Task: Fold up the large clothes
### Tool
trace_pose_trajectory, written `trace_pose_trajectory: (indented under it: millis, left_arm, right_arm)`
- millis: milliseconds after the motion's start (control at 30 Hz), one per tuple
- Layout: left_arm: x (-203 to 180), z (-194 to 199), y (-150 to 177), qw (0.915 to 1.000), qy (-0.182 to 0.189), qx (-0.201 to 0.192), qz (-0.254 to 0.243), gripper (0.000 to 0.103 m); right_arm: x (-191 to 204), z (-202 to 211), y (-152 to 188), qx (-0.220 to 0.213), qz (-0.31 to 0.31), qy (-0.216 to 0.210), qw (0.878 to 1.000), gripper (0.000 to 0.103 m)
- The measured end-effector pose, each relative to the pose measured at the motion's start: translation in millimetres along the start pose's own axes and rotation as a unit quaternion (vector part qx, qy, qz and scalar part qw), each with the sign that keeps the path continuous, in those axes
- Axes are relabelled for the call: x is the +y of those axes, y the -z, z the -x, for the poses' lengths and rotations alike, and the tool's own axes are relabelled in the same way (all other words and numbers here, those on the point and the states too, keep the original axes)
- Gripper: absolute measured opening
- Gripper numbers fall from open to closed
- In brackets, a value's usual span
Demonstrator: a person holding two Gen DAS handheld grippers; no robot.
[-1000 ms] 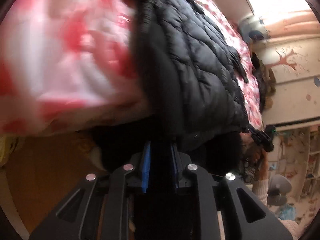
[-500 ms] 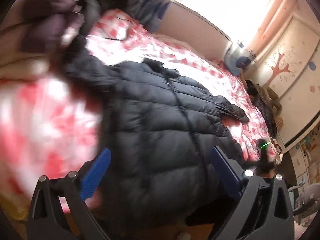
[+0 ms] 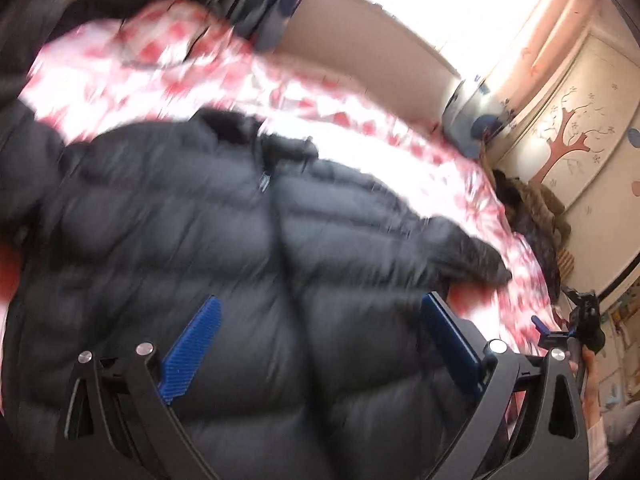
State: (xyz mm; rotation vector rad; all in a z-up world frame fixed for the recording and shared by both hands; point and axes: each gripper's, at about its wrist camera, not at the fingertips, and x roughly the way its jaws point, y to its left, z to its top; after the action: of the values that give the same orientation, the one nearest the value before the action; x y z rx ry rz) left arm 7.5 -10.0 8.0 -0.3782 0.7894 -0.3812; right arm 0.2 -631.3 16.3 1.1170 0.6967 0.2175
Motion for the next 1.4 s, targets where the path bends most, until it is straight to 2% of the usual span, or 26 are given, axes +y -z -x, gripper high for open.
trace_pose_trajectory:
  millis: [167,267,367,500,567,600,633,667,700,733,867,1000,1100,1233,1400]
  left_arm:
    - [-17.4,-26.9,-7.4,0.998,-0.011,-0.058,-0.023,0.096]
    - [-12.0,-36.0,5.0,0.9963,-0.02,-0.08,-0.023,0.096]
    - [-1.2,-50.6,10.8,0.9988,-0.015,-0.046,-0.005,0.096]
    - [2.8,-53.6,12.4,0.9987,-0.018,-0.047,0.001,0.096]
    - [2.6,-56.3,14.2,0.9988,-0.023,-0.043,-0.002,0.096]
    - [3.1,-57.8,15.2,0.9989,-0.024,-0.041,-0.003,0.096]
    - [2.9,-60.3,16.1,0.999,-0.026,-0.037,-0.006,0.096]
    - [3.2,-62.3,17.0,0.999,-0.027,-0.034,-0.007,0.096]
    - [3.3,-63.8,17.4,0.9991,-0.028,-0.032,-0.007,0.096]
    - [4.1,-65.1,17.8,0.9991,-0.029,-0.03,-0.005,0.096]
    - [7.7,-64.3,17.7,0.999,-0.029,-0.035,0.005,0.096]
    - [9.6,-65.8,18.2,0.999,-0.03,-0.032,0.009,0.096]
    - [10.6,-66.7,17.6,0.9991,-0.029,-0.03,0.011,0.096]
    - [13.9,-65.9,15.8,0.9991,-0.025,-0.029,0.021,0.096]
    - [18.1,-61.3,13.1,0.9982,-0.028,-0.039,0.034,0.096]
  right_arm:
    - [-42.8,-2.2,-87.3,-0.074,-0.036,0.047,0.995,0.094]
    - [-59.4,-11.6,-119.5,-0.091,-0.034,0.08,0.992,0.094]
    - [-73.1,-27.2,-142.8,-0.093,-0.034,0.112,0.989,0.094]
    - [-106.6,-45.2,-161.1,-0.101,-0.048,0.137,0.984,0.087]
    - [-114.3,-52.6,-167.7,-0.106,-0.045,0.139,0.984,0.077]
    - [-115.8,-55.2,-171.5,-0.108,-0.039,0.142,0.983,0.065]
    - [-117.6,-63.2,-175.4,-0.11,-0.033,0.145,0.983,0.048]
    - [-119.2,-74.0,-182.6,-0.111,-0.026,0.146,0.983,0.038]
    - [-116.6,-76.8,-185.4,-0.111,-0.015,0.15,0.982,0.017]
    - [-112.2,-77.7,-187.4,-0.112,-0.004,0.153,0.982,0.006]
    - [-83.8,-58.1,-181.8,-0.169,0.046,0.12,0.977,0.004]
    - [-90.7,-56.6,-174.5,-0.16,0.03,0.128,0.978,0.004]
    - [-86.8,-47.4,-168.2,-0.182,0.014,0.102,0.978,0.004]
    - [-39.4,-38.0,-161.9,-0.211,0.048,0.05,0.975,0.004]
    - [35.2,-41.0,-151.2,-0.214,0.106,0.007,0.971,0.004]
